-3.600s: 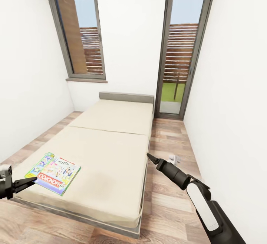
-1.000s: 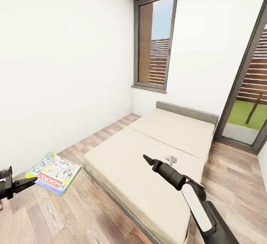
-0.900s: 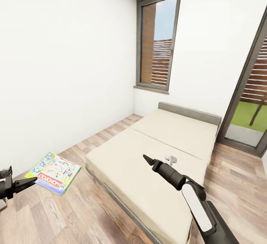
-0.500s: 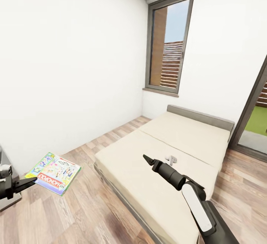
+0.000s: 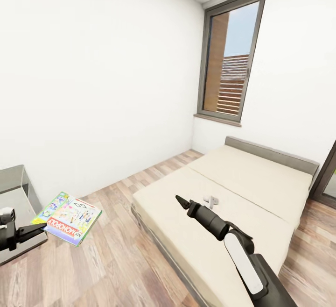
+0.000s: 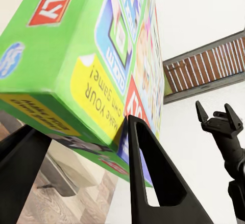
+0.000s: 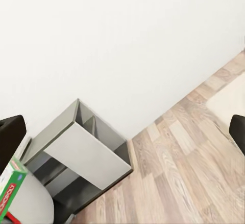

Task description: Put all the toys in the child's room - the three board games (two on the bed and one on the table), the two jigsaw puzzles on the table, and the tennis ball on the table - inside the toy box on the table in the child's room.

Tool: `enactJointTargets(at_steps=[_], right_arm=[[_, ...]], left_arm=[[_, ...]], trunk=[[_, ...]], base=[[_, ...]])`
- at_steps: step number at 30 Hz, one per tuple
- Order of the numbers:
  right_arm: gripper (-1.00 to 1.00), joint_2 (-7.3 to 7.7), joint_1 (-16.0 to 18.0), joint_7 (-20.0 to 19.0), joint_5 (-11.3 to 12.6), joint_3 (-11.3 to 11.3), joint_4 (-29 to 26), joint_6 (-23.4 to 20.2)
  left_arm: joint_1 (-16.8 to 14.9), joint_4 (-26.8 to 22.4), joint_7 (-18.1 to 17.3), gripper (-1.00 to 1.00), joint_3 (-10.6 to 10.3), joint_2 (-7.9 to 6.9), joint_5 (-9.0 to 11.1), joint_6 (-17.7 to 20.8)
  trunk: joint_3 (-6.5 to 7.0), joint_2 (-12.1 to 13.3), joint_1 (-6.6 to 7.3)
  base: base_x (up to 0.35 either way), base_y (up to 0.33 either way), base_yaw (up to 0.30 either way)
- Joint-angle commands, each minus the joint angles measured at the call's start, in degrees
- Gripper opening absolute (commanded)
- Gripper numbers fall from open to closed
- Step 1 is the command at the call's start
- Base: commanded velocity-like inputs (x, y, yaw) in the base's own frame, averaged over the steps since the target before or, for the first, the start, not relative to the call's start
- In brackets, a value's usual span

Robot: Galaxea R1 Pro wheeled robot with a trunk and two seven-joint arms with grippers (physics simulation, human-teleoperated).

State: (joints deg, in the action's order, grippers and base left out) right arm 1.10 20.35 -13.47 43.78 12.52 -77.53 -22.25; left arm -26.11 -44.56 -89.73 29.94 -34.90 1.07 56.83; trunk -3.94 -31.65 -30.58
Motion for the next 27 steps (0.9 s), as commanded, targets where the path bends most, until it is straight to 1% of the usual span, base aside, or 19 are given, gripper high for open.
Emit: enactJointTargets(at_steps=[1, 4, 12, 21, 27], right_arm=[[1.00, 0.04, 0.04, 0.02, 0.36, 0.06, 0.01, -0.16], [1.00, 0.04, 0.04, 0.02, 0.34, 0.12, 0.08, -0.05], [1.00, 0.04, 0.04, 0.07, 0.34, 0.23, 0.04, 0.01], [1.00, 0.04, 0.04, 0.16, 0.28, 0.87, 0.09, 0.01], [1.00, 0.03, 0.04, 0.20, 0.31, 0.91, 0.10, 0.01]], left_arm=[[-0.08, 0.02, -0.27, -1.00, 0.03, 0.01, -0.01, 0.53], [-0.08, 0.07, -0.27, -1.00, 0.13, 0.01, -0.01, 0.49], [-0.08, 0.17, -0.27, -1.00, 0.05, 0.01, 0.01, 0.48], [-0.08, 0.18, -0.27, -1.00, 0.01, 0.01, 0.00, 0.42], [-0.08, 0.18, -0.27, -1.00, -0.02, 0.02, -0.01, 0.39]], trunk=[[-0.04, -0.09, -0.03], [0.10, -0.09, -0.03], [0.15, -0.09, -0.03], [0.15, -0.09, -0.03], [0.15, -0.09, -0.03]], base=[[0.146, 0.000, 0.216], [0.257, 0.000, 0.187], [0.270, 0.029, 0.067], [0.195, 0.166, 0.270], [0.281, 0.054, 0.291]])
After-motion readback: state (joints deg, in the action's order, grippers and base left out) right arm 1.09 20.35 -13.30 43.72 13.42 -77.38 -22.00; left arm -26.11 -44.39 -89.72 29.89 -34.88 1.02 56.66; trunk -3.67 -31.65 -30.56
